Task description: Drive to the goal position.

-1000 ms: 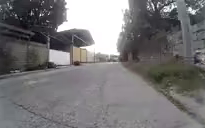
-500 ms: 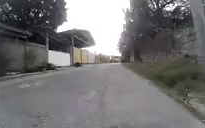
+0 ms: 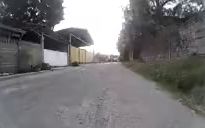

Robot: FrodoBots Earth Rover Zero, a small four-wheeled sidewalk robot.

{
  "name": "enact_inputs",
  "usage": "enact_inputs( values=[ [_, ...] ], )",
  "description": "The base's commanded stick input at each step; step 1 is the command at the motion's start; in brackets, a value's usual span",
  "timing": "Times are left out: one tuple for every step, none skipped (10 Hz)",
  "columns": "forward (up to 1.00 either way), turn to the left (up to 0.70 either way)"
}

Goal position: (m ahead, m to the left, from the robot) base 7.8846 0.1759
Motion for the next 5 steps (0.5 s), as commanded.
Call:
enact_inputs(
  values=[
    [1.0,-0.39],
    [1.0,-0.3],
    [1.0,-0.02],
    [1.0,-0.07],
    [1.0,-0.34]
  ],
)
